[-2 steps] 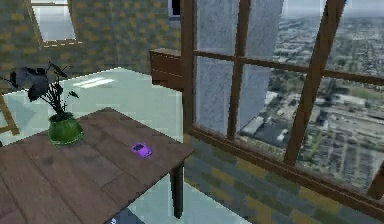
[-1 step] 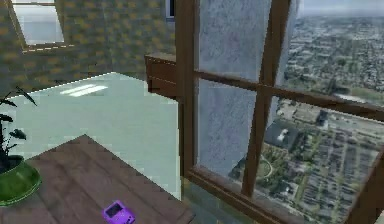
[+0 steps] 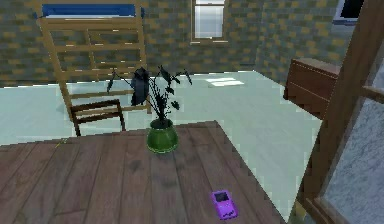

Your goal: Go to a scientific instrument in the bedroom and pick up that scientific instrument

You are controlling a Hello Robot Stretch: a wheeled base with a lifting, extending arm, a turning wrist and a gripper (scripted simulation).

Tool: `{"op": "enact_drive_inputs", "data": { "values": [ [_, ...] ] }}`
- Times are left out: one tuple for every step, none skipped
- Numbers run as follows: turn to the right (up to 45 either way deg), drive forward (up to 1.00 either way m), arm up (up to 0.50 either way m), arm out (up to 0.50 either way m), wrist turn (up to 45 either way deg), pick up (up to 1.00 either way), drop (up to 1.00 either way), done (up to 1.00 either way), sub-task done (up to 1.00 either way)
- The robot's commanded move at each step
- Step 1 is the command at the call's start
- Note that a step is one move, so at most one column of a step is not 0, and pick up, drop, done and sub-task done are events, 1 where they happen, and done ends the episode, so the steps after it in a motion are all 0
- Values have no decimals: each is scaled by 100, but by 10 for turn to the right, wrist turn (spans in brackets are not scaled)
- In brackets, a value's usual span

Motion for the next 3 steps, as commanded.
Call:
{"op": "enact_drive_inputs", "data": {
  "values": [
    [0, 10, 0, 0, 0, 0, 0, 0, 0],
    [-450, 0, 0, 0, 0, 0, 0, 0, 0],
    [-270, 0, 0, 0, 0, 0, 0, 0, 0]
  ]
}}
